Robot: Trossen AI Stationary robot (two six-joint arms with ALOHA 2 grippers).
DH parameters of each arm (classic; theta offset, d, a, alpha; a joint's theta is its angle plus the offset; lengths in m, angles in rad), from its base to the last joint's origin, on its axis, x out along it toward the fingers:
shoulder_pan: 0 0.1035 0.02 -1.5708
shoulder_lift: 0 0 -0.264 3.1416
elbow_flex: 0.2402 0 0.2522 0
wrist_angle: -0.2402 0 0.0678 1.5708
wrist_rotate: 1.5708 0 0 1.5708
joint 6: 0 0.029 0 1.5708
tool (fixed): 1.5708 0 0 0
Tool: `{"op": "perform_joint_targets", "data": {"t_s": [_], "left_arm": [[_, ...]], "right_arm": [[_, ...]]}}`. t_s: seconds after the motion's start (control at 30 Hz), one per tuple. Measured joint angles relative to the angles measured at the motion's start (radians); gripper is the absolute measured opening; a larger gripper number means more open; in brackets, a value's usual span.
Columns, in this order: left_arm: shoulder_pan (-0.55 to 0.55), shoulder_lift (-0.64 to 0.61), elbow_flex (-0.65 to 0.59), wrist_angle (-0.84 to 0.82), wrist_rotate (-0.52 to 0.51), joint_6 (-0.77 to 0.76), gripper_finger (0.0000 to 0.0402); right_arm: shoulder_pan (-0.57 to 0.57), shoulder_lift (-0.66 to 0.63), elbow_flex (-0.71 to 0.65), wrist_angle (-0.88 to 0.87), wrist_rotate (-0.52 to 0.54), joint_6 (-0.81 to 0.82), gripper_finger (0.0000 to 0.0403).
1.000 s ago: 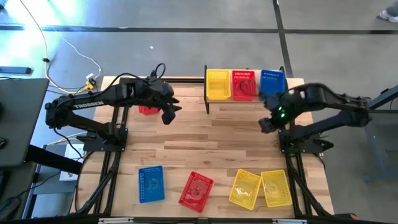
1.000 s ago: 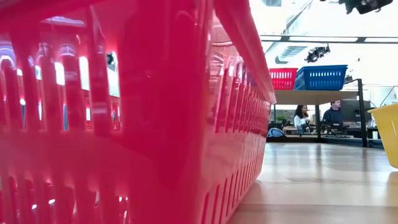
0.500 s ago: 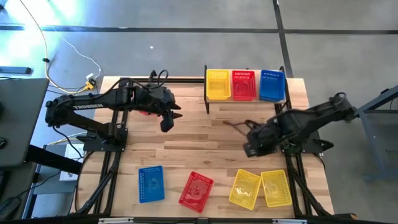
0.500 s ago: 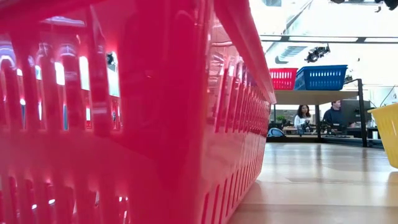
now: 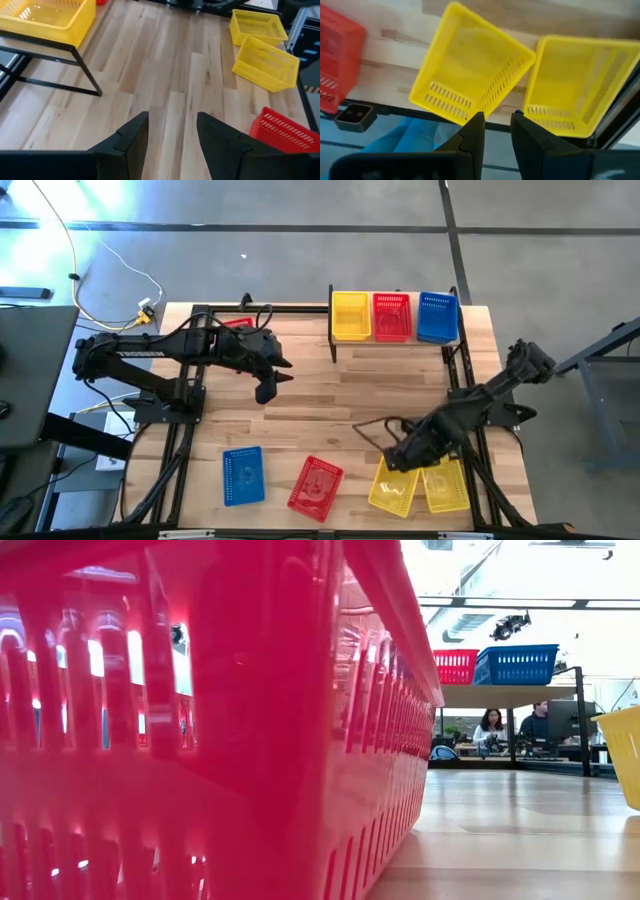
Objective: Stack baskets on shelf by color
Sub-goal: Stack the left yellow basket on the yellow basket on the shelf
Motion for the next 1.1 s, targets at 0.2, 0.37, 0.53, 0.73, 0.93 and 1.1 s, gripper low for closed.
{"op": "perform_joint_targets", "data": {"t_s": [0.2, 0.37, 0.53, 0.73, 0.93, 1.1], "left_arm": [[-0.031, 0.0, 0.0, 0.0, 0.0, -0.009, 0.0156], [-0.053, 0.0, 0.0, 0.0, 0.0, -0.01, 0.0156], [-0.07, 0.0, 0.0, 0.0, 0.0, -0.01, 0.0156], [-0.09, 0.0, 0.0, 0.0, 0.0, -0.01, 0.0156], [-0.109, 0.0, 0.0, 0.0, 0.0, -0.01, 0.0156], [-0.116, 0.0, 0.0, 0.0, 0.0, -0.01, 0.0156]], "right_arm": [[0.073, 0.076, 0.0, 0.036, 0.0, 0.101, 0.008], [0.114, 0.126, 0.0, 0.073, 0.0, 0.176, 0.008], [0.148, 0.172, 0.0, 0.113, 0.005, 0.25, 0.008], [0.169, 0.238, 0.0, 0.142, 0.004, 0.282, 0.008], [0.169, 0.306, 0.0, 0.166, 0.003, 0.281, 0.008], [0.169, 0.348, 0.0, 0.175, -0.012, 0.281, 0.008]]}}
